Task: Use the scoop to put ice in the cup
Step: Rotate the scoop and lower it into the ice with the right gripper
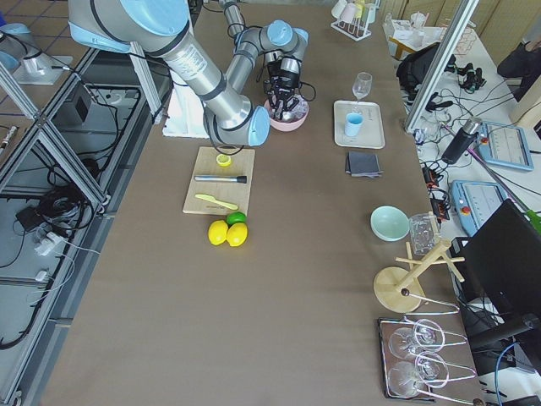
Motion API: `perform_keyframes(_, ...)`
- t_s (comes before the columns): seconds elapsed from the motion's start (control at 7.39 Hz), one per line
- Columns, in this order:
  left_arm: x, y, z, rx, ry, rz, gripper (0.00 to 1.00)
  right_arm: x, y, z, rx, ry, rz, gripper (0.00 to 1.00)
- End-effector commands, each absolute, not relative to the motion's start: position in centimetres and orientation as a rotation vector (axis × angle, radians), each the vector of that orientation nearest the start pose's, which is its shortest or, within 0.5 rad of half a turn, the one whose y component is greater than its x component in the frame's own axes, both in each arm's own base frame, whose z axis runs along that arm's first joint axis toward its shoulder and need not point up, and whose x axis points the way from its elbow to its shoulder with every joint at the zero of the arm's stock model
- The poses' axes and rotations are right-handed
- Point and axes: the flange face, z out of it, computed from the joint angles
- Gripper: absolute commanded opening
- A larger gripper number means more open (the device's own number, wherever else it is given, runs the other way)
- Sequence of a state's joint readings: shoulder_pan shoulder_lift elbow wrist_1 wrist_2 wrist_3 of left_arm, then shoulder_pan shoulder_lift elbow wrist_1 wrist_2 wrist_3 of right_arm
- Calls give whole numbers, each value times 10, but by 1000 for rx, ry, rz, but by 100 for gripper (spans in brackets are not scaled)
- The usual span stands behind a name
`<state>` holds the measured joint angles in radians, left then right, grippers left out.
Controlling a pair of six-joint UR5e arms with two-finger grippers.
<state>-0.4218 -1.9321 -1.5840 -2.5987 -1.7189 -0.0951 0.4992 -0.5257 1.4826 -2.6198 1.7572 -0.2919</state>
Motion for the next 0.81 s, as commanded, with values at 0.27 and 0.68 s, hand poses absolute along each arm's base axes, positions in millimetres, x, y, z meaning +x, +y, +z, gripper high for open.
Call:
perform_keyframes(0.27, 528, -367, 319, 1108, 951, 972, 98, -518, -413, 179, 20, -227, -1380, 0)
perform_keyframes(0.68, 526, -368, 314, 1105, 946, 970, 98, -514, -409, 186, 130, -272, -1401, 0)
